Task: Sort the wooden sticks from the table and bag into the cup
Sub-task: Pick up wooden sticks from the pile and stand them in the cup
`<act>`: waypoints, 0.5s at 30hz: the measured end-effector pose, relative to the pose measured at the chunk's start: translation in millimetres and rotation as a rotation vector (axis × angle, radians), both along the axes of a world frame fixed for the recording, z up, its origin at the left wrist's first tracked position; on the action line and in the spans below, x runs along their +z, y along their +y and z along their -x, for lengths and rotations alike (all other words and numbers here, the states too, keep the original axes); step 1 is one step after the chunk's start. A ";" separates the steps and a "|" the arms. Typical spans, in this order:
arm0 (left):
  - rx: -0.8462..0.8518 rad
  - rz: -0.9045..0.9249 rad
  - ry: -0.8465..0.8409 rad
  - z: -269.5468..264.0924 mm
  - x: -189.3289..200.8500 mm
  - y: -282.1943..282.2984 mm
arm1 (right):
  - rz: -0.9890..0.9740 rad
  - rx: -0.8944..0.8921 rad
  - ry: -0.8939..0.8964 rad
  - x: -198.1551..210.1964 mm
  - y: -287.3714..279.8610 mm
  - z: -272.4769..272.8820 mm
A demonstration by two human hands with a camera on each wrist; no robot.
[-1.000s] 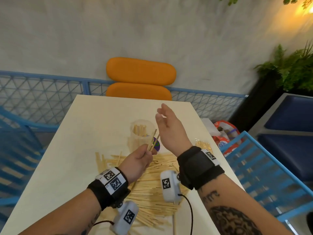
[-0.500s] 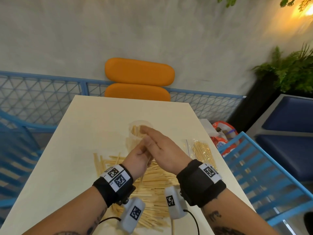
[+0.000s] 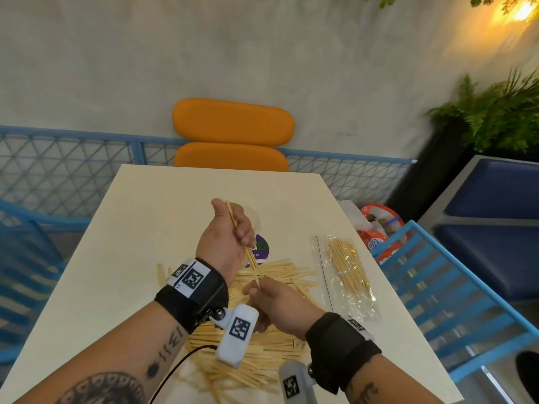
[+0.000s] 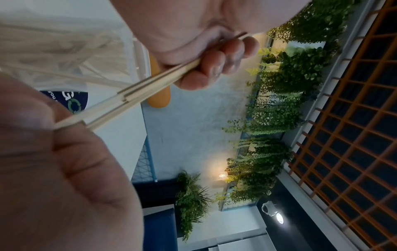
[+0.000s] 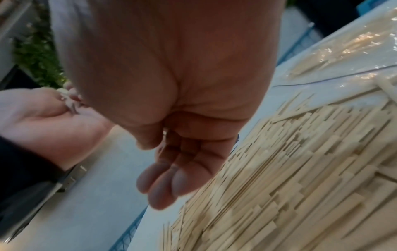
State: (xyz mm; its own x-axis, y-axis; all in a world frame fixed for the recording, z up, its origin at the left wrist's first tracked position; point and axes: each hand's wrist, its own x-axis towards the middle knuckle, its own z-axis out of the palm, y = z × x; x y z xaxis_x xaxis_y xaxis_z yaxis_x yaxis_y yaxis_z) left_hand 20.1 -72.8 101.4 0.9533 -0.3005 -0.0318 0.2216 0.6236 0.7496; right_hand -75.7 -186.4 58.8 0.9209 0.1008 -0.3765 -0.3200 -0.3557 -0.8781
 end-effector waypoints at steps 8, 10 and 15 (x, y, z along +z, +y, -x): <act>0.088 -0.075 -0.147 4.3 -9.0 -6.4 | -0.286 -0.241 0.027 2.0 -8.0 -8.6; 0.082 -0.150 -0.188 5.5 -15.7 -8.4 | -0.244 -0.178 0.003 3.7 -9.8 -10.3; 0.050 -0.330 -0.243 4.2 -29.9 -8.8 | -0.229 -0.121 -0.010 7.4 -8.0 -11.8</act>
State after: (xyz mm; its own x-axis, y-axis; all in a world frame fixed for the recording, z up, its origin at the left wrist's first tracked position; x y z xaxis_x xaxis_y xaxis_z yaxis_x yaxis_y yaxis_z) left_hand 16.0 -81.6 71.5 0.9580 -0.2653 0.1087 -0.0106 0.3462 0.9381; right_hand -63.9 -194.4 66.2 0.9352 0.0710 -0.3470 -0.3388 -0.1070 -0.9348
